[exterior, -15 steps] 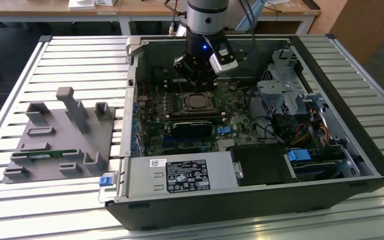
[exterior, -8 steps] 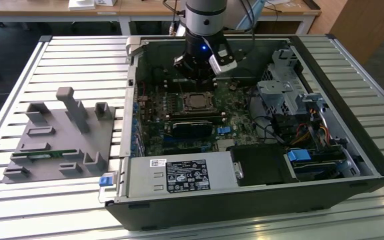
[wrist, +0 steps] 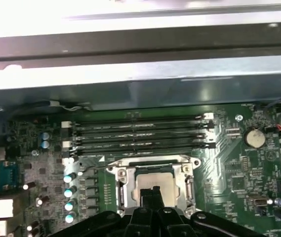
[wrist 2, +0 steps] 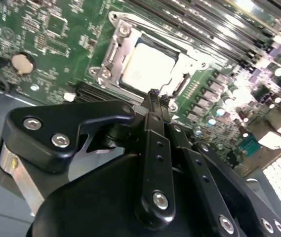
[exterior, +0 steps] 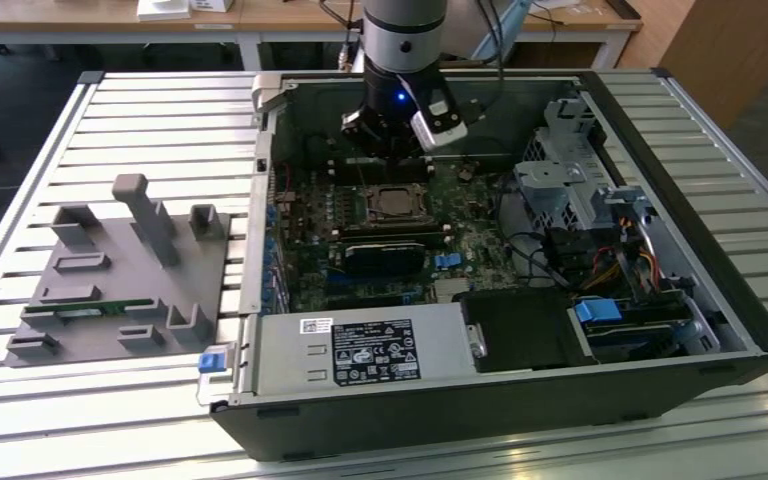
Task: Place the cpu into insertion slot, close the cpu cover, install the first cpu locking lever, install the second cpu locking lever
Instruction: 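Install the first cpu locking lever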
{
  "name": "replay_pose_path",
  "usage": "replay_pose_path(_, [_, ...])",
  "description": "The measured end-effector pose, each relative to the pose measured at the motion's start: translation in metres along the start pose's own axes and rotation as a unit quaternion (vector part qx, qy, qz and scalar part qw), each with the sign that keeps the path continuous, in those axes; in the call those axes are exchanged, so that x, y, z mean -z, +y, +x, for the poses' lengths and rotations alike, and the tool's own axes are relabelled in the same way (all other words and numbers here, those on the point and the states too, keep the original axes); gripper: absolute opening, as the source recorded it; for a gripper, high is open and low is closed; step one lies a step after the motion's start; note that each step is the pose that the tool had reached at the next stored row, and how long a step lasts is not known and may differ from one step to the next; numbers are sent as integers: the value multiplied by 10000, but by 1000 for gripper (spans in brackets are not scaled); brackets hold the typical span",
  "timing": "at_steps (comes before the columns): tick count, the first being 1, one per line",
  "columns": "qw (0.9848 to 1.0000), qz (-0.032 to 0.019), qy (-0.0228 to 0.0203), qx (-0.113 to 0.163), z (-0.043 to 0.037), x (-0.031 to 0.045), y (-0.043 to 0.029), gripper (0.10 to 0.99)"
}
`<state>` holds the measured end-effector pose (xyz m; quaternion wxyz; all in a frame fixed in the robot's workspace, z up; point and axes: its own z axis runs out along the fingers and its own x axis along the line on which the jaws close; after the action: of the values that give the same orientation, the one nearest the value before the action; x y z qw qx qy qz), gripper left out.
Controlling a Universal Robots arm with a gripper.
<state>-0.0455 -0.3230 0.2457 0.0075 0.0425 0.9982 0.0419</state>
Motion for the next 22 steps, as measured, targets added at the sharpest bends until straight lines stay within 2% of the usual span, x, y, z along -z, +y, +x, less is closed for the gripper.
replay_pose_path(10, [10000, 0, 0, 0, 131, -1, -11, 106])
replay_pose_path(22, [10000, 0, 0, 1, 203, -1, -21, 106])
